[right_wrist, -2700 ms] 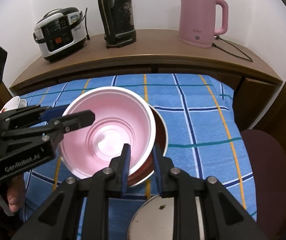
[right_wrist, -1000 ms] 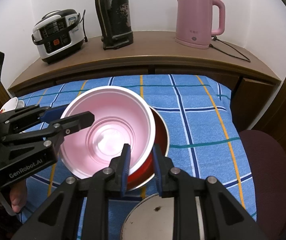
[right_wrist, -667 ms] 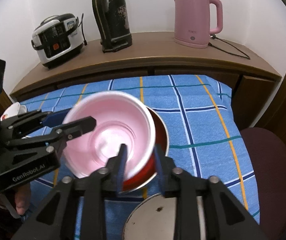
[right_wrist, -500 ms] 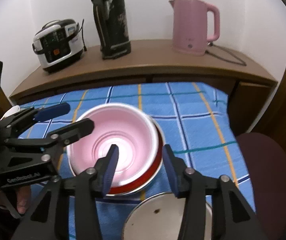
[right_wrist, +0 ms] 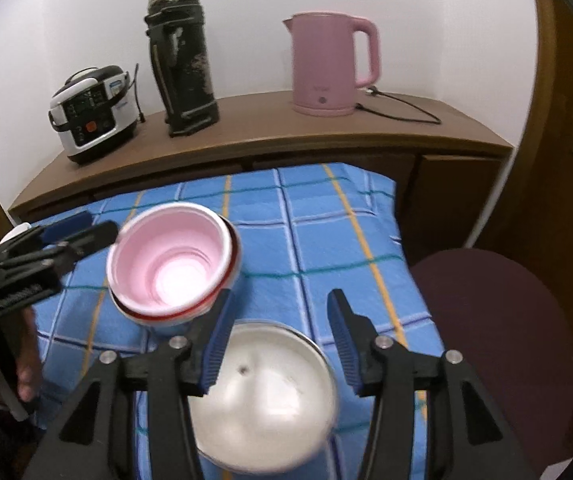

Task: Organize plates and bowls

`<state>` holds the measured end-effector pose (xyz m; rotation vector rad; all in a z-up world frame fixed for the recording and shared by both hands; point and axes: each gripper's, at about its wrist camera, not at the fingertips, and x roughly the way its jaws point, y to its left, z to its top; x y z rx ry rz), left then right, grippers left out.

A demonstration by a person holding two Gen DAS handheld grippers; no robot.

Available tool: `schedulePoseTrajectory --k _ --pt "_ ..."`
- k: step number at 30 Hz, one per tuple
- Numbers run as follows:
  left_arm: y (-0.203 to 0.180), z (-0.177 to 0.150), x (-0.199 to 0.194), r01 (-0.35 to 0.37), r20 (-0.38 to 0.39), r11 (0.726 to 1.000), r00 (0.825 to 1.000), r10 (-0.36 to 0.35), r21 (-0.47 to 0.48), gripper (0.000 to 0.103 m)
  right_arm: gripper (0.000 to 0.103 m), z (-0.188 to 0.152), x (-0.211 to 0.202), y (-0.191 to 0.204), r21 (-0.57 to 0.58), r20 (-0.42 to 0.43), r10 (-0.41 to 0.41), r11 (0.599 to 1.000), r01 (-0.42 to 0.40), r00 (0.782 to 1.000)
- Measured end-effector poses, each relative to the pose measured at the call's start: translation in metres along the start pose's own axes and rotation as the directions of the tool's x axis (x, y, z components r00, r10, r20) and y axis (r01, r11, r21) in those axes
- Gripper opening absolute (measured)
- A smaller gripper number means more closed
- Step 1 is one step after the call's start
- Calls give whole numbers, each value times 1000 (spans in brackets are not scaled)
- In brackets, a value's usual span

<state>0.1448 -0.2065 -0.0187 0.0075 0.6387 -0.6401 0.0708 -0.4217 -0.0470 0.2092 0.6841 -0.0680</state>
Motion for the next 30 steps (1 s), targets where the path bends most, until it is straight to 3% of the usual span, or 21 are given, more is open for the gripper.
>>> schedulePoseTrajectory --k 6,13,14,19,24,30 --pt "-33 -17 -19 40 -21 999 999 -39 29 72 46 -25 -3 -24 26 -51 -18 999 19 999" --pt "-74 -37 0 144 -145 986 981 -131 82 72 36 -40 1 -32 46 -78 4 999 -1 997" --pt "-79 -41 4 164 -167 983 975 -148 82 70 34 -42 3 -31 46 -82 13 999 -9 997" --pt "-95 -56 24 200 -253 975 952 -170 98 33 18 -49 9 -26 38 -90 49 998 -46 995" --pt "-100 -58 30 197 -261 975 951 -166 99 25 14 -51 7 -27 65 -63 66 996 -62 996" --pt "-100 -54 25 202 -245 975 954 -174 93 25 14 -44 -5 -26 72 -29 78 995 -76 996"
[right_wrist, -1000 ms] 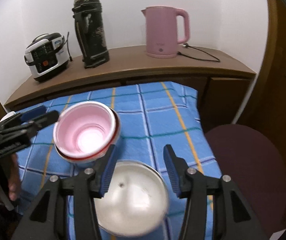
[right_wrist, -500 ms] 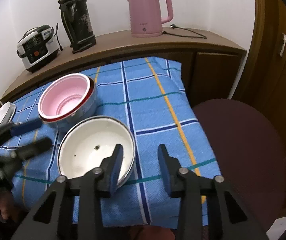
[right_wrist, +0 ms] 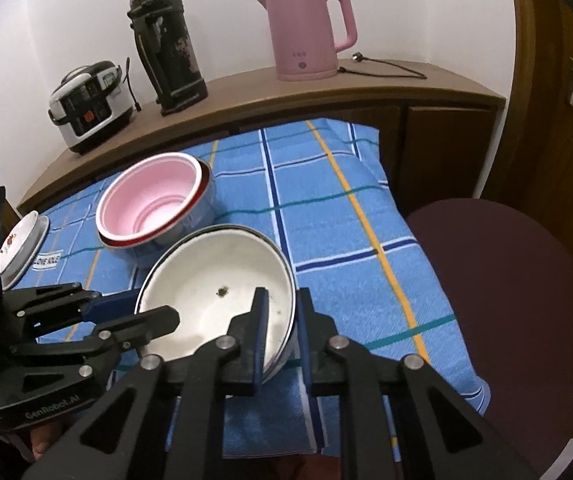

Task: Organize plates and bowls
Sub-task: 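Lift the white enamel bowl with both tools over the pink-and-steel bowls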

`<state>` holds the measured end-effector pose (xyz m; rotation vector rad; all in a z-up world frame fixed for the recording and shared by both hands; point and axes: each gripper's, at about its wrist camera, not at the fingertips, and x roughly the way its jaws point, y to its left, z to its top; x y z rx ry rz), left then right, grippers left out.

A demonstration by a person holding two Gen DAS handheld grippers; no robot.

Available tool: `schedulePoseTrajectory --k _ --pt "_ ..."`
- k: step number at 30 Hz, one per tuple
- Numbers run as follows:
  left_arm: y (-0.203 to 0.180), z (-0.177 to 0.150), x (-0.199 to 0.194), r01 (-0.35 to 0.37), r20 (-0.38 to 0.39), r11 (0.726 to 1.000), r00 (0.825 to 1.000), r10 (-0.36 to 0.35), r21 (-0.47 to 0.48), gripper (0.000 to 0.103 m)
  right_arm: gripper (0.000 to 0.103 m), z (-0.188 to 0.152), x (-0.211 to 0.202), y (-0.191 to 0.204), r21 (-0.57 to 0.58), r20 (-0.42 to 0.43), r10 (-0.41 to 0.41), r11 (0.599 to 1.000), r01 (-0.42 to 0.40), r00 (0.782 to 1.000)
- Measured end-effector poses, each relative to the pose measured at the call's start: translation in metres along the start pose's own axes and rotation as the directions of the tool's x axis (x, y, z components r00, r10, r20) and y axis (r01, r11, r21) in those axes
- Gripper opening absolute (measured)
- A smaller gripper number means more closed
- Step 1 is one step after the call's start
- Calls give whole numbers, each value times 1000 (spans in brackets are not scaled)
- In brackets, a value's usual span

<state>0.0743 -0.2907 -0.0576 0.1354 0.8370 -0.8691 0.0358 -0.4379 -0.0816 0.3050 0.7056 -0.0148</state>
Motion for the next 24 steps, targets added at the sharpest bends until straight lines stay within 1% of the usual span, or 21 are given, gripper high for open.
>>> schedulePoseTrajectory --k 5,11,17,24 --pt "-1 5 -15 2 46 1000 999 -2 -3 25 14 10 -16 7 -13 47 10 1000 -10 999" --pt "14 17 -34 -16 92 999 996 20 -42 25 14 28 -26 26 -59 93 46 997 -41 995" --pt "30 37 -52 -62 145 997 987 69 -55 25 14 51 -31 47 -91 141 86 993 -74 986" --pt "46 57 -67 -85 198 995 976 95 -55 25 14 72 -26 60 -101 165 103 991 -87 981"
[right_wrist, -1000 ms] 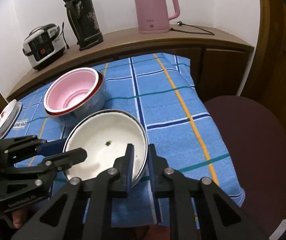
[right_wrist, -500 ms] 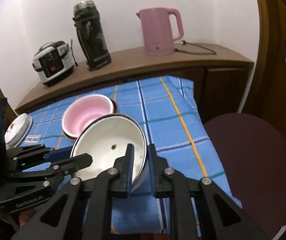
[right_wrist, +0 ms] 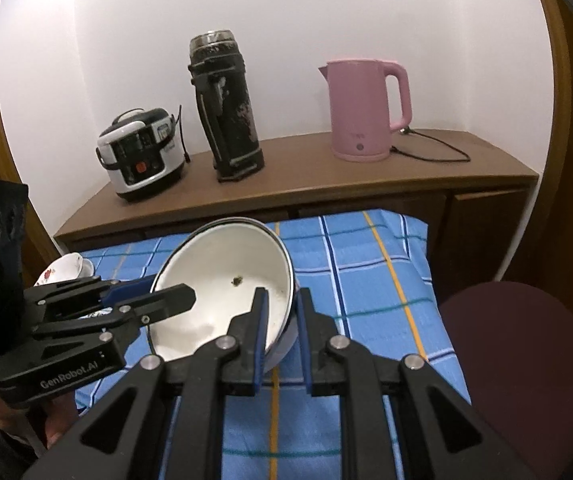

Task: Organize plates and bowls
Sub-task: 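Lift the white enamel bowl with both tools over the pink-and-steel bowls, then lower the white enamel bowl into the pink bowl with both tools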

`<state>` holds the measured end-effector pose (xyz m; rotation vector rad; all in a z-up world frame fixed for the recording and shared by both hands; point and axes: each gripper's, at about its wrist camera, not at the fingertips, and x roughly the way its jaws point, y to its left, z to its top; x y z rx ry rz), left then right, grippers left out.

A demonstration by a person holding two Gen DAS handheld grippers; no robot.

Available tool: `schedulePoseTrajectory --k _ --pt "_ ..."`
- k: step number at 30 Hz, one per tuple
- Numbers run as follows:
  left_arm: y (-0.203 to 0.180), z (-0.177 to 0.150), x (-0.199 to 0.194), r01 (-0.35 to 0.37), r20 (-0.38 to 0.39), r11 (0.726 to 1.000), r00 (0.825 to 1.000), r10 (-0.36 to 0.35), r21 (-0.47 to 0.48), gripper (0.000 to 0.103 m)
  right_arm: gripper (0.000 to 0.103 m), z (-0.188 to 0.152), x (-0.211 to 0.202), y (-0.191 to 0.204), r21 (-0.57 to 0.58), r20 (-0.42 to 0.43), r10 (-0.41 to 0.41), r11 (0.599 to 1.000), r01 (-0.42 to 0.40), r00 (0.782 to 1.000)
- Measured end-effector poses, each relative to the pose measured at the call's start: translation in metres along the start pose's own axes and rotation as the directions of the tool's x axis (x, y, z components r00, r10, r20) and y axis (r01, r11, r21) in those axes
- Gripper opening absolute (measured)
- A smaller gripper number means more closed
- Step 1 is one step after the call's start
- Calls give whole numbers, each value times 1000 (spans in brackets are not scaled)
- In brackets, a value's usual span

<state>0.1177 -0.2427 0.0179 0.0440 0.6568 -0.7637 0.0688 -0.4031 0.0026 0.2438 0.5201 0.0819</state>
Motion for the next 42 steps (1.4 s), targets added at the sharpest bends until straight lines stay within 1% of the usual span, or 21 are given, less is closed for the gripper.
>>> schedulePoseTrajectory --k 3,9,13,22,31,42 --pt "5 8 -1 -16 18 1000 1000 16 10 25 14 5 3 6 -6 8 2 1000 -2 1000" --pt "19 20 5 -21 39 1000 999 21 9 25 14 14 16 10 -3 -7 12 1000 -12 1000" --pt "32 21 16 -17 21 1000 1000 17 -15 25 15 14 28 13 -6 -26 8 1000 -8 1000" --pt "44 9 39 0 -31 1000 1000 -1 -23 25 15 11 51 9 5 -74 -15 1000 15 997" --pt "46 7 39 1 -29 1000 1000 -1 -20 25 15 9 65 9 10 -111 -25 1000 26 994" --pt "52 6 46 -6 -50 999 999 4 -34 25 15 6 71 12 8 -132 -26 1000 27 991"
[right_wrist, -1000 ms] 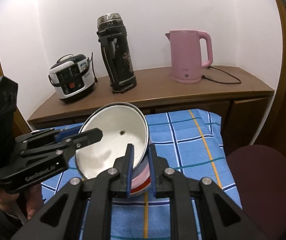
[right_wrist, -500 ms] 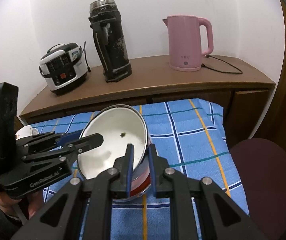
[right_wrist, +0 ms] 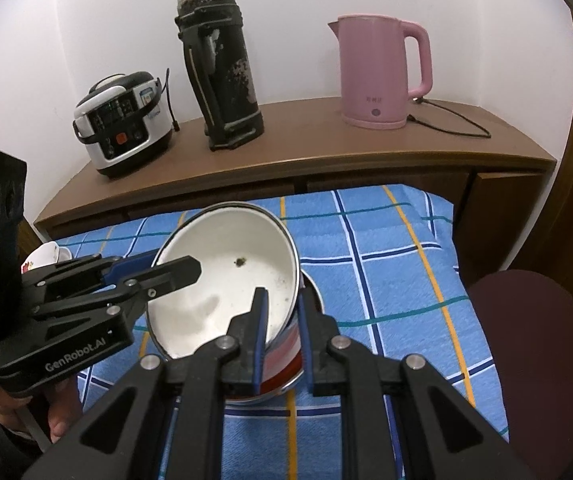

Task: Organize plates and bowls

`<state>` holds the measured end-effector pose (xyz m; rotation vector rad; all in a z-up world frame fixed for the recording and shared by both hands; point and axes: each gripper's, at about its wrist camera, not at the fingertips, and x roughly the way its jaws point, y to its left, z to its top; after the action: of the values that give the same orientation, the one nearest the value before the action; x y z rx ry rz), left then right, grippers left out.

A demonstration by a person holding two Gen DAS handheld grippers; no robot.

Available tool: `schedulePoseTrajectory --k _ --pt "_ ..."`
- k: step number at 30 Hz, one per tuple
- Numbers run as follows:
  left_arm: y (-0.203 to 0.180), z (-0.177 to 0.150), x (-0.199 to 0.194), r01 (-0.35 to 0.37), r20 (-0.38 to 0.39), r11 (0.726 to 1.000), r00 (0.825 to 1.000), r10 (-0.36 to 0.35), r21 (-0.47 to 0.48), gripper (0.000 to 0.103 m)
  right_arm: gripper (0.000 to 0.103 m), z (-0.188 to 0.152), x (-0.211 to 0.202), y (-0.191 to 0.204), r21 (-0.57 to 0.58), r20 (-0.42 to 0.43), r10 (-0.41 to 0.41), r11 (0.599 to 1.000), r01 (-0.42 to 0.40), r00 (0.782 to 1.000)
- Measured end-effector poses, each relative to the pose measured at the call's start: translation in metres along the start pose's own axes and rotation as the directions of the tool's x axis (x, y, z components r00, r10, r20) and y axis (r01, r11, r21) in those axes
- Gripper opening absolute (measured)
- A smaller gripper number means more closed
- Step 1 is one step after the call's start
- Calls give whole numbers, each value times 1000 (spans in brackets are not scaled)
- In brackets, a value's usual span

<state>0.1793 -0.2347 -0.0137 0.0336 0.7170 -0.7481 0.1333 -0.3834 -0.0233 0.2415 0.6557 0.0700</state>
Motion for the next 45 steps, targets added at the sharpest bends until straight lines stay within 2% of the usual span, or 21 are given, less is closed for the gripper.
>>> schedulePoseTrajectory --k 45 --pt "7 -6 10 -1 -68 1000 998 1 0 25 17 -6 17 3 -11 -73 -8 1000 7 997"
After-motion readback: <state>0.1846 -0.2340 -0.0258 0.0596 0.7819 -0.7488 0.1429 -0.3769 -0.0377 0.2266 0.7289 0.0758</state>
